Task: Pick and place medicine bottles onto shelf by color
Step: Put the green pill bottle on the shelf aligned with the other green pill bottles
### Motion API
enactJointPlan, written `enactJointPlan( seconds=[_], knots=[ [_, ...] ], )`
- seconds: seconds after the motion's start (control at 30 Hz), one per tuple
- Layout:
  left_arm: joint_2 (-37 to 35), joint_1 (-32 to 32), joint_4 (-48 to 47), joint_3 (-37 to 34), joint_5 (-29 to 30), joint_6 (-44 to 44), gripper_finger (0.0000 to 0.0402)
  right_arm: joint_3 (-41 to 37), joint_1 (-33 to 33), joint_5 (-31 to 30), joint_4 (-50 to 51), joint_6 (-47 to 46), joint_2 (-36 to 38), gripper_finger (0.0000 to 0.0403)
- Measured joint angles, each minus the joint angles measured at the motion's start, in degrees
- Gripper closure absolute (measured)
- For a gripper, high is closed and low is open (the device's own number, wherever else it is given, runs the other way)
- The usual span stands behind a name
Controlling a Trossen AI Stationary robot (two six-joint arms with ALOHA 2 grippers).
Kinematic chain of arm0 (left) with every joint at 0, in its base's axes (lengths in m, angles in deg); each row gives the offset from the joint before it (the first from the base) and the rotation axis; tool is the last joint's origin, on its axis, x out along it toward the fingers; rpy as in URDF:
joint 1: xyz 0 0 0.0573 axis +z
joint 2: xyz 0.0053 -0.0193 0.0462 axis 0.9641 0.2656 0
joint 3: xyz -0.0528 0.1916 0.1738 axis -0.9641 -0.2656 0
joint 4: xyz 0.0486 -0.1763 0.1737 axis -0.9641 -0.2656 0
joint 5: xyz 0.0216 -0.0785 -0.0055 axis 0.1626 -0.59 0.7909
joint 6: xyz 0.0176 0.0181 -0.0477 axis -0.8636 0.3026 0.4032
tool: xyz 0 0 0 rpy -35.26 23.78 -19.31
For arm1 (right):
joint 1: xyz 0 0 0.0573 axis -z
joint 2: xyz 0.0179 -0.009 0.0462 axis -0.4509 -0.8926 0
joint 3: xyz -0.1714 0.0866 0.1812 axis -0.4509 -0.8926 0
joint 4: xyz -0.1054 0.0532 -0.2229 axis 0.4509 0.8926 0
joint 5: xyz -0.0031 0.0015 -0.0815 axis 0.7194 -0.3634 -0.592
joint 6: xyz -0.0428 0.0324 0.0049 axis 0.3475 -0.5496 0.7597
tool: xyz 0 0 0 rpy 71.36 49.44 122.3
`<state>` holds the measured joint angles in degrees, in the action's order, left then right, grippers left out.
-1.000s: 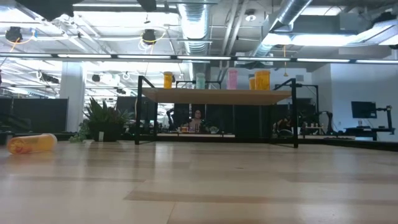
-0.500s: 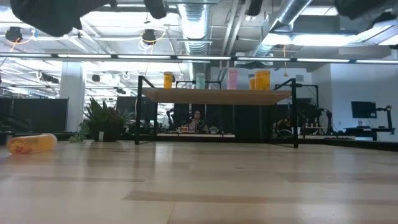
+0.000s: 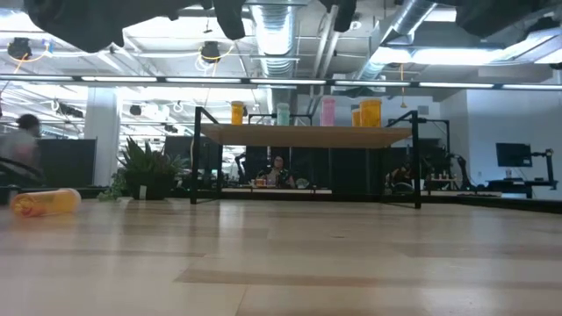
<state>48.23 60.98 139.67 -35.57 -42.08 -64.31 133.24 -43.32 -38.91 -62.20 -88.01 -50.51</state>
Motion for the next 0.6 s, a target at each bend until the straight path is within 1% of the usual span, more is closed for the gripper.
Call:
enactJointPlan(
  seconds=[0.2,0.4,0.5,0.6],
  knots=[
    [0.0,0.15,-2.62,0.98,0.12,-1.06,0.0316,0.0,0.2,0.41,0.4,-0.83,0.02,0.0143],
    [0.0,0.22,-2.69,0.98,1.18,-1.08,0.0316,0.02,0.23,0.21,0.53,-0.83,0.02,0.0144],
    [0.0,0.24,-2.99,0.98,1.63,-1.06,0.0316,0.02,0.23,0.19,0.66,-0.79,0.02,0.0157],
    [0.0,0.27,-3.24,0.98,1.86,-1.06,0.0316,0.02,0.23,0.2,0.72,-0.74,0.02,0.0186]
  ],
)
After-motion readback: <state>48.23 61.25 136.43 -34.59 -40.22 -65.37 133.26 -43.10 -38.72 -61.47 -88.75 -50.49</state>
